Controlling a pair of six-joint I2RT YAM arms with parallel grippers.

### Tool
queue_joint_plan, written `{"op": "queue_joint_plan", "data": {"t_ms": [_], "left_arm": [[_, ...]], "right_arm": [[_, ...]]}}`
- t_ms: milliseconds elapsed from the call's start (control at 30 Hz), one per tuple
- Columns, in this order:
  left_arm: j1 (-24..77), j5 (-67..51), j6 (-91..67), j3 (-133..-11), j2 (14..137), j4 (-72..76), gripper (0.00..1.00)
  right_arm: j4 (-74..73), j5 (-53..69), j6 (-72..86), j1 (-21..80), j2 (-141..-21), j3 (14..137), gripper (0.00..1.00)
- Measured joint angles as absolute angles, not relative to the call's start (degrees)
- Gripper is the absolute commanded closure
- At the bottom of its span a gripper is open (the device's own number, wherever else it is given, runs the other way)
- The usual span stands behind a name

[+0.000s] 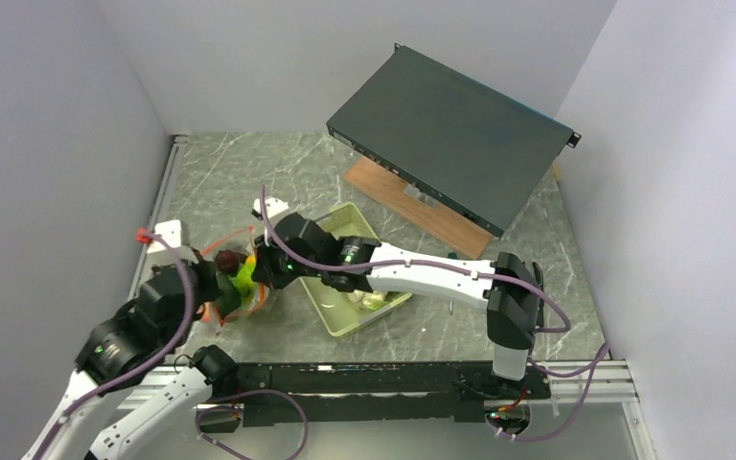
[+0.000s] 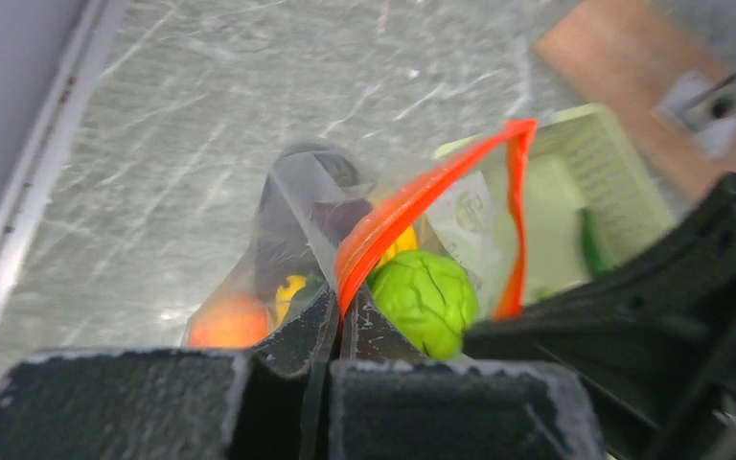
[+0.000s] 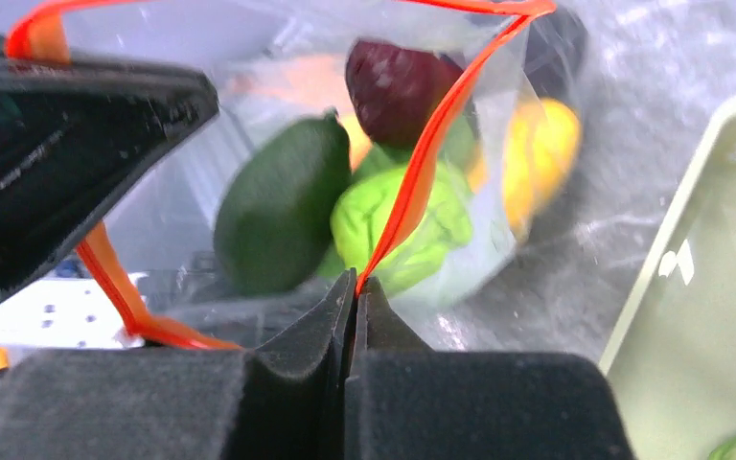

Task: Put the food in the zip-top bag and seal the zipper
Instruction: Zip the zipper food storage bag at the center of the board.

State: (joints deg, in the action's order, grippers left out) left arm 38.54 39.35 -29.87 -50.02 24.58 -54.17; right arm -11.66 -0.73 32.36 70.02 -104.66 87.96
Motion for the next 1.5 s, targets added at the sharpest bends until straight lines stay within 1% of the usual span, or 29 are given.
{"op": "queue_joint_plan", "data": {"t_ms": [133, 267, 367, 467, 600, 800, 967, 1000, 1033, 1067, 1200, 1300, 1333, 1400, 1500], "left_arm": [[38.5, 34.7, -38.7, -59.2, 24.6, -59.9, 1.0], [38.5, 30.5, -48.2, -62.2, 24.6, -63.5, 1.0], [38.5, 26.4, -54.5, -59.2, 24.1, -63.5, 1.0], [38.5, 22.6, -60.8, -52.4, 22.2, -61.8, 1.0], [38.5, 20.1, -67.3, -46.4, 20.0, -60.7, 1.0], [38.5, 19.4, -74.4, -45.7, 17.5, -58.9, 1.0], [38.5, 19.2, -80.4, -44.2, 15.5, -58.3, 1.0], [38.5, 19.2, -81.7, -43.8, 14.8, -58.4, 1.0], [38.5, 19.2, -83.0, -43.2, 13.9, -58.5, 1.0], [38.5, 19.2, -84.3, -42.6, 12.9, -58.7, 1.0], [38.5, 19.7, -88.4, -40.7, 8.6, -59.5, 1.0], [38.5, 20.1, -90.4, -40.1, 6.9, -60.8, 1.0], [38.5, 20.3, -90.8, -40.1, 6.7, -61.1, 1.0], [38.5, 20.8, -91.4, -40.1, 6.3, -61.5, 1.0], [38.5, 21.1, -91.9, -40.1, 6.2, -62.1, 1.0]], "right_arm": [[-15.2, 3.0, 28.8, 69.1, -104.6, 95.5, 1.0], [-18.7, 6.5, 25.6, 68.4, -104.3, 101.5, 1.0], [-20.7, 8.0, 23.6, 68.3, -104.1, 102.9, 1.0], [-23.5, 9.1, 21.9, 68.0, -104.1, 102.9, 1.0], [-25.9, 10.6, 20.8, 67.4, -104.2, 103.1, 1.0], [-27.0, 12.8, 20.3, 66.3, -106.7, 106.5, 1.0], [-26.9, 15.0, 21.2, 66.2, -107.5, 106.5, 0.92], [-26.8, 15.4, 21.5, 66.2, -107.5, 106.3, 0.88], [-26.7, 15.7, 21.7, 66.2, -107.5, 106.0, 0.8], [-26.5, 16.0, 22.2, 66.2, -107.5, 105.8, 0.74], [-25.9, 16.8, 23.3, 66.3, -107.5, 104.4, 0.46], [-26.9, 16.2, 23.2, 66.9, -107.2, 104.2, 0.28], [-27.1, 15.5, 22.9, 67.2, -106.9, 104.0, 0.24], [-27.7, 13.2, 22.3, 68.6, -105.4, 102.6, 0.19], [-29.2, 9.5, 21.3, 71.0, -102.2, 100.6, 0.16]]}}
